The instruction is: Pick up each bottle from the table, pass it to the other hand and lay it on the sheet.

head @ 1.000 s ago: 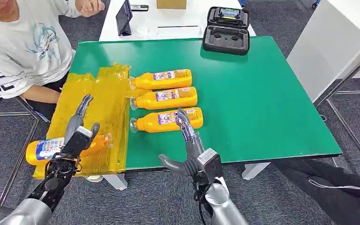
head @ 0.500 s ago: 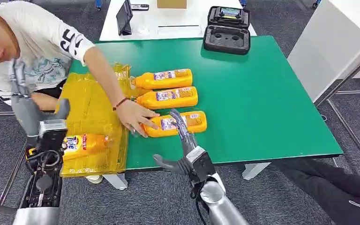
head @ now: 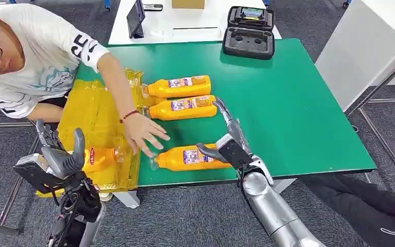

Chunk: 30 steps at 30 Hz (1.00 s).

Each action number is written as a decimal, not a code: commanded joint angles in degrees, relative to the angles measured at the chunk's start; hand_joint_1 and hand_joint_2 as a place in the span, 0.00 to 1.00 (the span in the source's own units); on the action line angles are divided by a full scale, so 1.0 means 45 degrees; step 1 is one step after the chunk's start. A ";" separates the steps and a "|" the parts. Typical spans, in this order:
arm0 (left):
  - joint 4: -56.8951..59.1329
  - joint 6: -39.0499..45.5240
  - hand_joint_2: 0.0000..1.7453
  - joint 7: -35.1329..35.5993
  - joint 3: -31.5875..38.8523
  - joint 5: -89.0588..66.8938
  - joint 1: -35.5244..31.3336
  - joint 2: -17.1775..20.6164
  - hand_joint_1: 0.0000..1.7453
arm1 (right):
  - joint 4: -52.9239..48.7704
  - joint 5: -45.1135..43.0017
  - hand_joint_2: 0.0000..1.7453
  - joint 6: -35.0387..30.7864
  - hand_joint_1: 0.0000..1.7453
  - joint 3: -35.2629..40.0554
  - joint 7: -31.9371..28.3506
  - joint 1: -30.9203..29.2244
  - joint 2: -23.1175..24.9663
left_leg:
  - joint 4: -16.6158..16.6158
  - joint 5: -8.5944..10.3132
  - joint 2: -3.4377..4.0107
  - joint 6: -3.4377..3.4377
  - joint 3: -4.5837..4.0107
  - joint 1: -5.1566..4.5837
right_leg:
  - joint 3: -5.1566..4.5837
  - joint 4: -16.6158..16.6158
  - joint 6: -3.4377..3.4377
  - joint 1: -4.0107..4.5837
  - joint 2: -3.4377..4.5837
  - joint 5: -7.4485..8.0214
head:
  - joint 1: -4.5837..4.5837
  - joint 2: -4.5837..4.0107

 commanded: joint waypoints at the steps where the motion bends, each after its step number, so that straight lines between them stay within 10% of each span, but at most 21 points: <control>1: 0.1000 -0.0502 1.00 0.0019 -0.0046 0.0417 0.0197 0.0142 0.00 | 0.2947 0.0673 1.00 0.0949 0.00 0.1467 0.1177 -0.1844 -0.0316 | -0.0027 -0.0032 0.0046 -0.0013 0.0111 0.0000 | 0.0094 -0.0020 -0.0008 0.0001 0.0023 -0.0022 | -0.0005 0.0000; 30: 0.1929 -0.0215 1.00 0.0019 -0.0097 0.0190 -0.0073 0.0304 0.00 | 0.5700 0.2213 1.00 0.4775 0.00 0.4221 0.3390 -0.3864 -0.0939 | -0.0013 -0.0008 0.0004 -0.0005 0.0038 0.0013 | 0.0036 -0.0006 -0.0001 -0.0001 -0.0008 -0.0011 | 0.0000 0.0000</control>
